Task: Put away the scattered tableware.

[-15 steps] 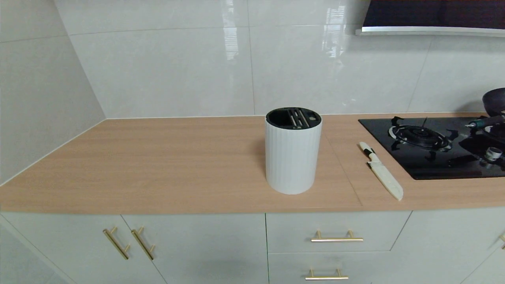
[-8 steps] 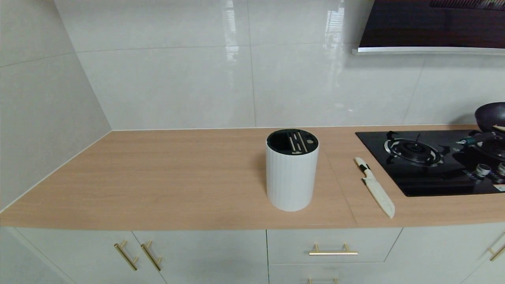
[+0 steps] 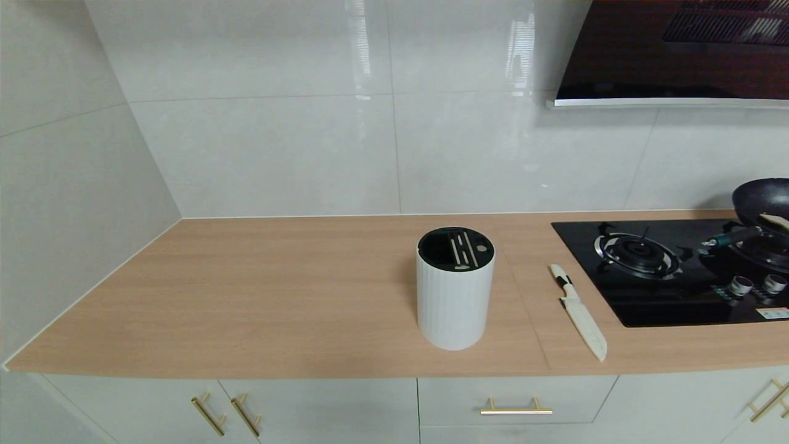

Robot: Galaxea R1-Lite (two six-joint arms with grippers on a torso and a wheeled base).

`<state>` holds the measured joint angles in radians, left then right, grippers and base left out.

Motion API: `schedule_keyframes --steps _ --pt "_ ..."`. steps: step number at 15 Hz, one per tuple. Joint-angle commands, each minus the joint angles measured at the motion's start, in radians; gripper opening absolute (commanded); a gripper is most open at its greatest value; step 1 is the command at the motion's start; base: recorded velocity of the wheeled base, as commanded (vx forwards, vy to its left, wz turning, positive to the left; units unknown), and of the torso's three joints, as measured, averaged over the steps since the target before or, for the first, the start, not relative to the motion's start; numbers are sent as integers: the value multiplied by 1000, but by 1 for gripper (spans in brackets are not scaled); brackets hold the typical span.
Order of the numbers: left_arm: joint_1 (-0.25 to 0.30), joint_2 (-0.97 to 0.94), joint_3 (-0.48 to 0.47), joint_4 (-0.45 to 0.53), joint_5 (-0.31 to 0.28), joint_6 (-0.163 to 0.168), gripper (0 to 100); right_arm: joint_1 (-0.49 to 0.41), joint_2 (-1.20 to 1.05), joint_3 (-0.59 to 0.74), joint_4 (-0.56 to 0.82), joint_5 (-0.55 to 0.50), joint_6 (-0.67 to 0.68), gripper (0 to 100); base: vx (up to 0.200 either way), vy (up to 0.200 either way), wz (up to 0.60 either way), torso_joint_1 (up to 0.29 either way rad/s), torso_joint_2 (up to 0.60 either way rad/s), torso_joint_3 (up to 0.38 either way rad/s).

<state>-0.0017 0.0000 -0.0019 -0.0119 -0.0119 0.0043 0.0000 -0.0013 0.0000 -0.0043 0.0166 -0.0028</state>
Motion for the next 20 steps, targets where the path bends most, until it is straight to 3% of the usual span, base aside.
schedule_keyframes --steps 1,7,17,18,20 --pt "0 0 0 0 0 0 100 2 1 0 0 -1 0 100 0 0 0 163 -369 -203" --pt "0 0 0 0 0 0 100 0 1 0 0 -1 0 100 0 0 0 168 -355 -190" --pt "0 2 0 0 0 -1 100 2 3 -2 -2 2 -31 100 0 0 0 5 -11 -6" --pt "0 2 0 0 0 -1 100 2 40 -29 -6 6 -37 100 0 0 0 0 0 0" --pt "0 0 0 0 1 -3 100 18 214 -210 -13 62 21 100 0 0 0 0 0 0"
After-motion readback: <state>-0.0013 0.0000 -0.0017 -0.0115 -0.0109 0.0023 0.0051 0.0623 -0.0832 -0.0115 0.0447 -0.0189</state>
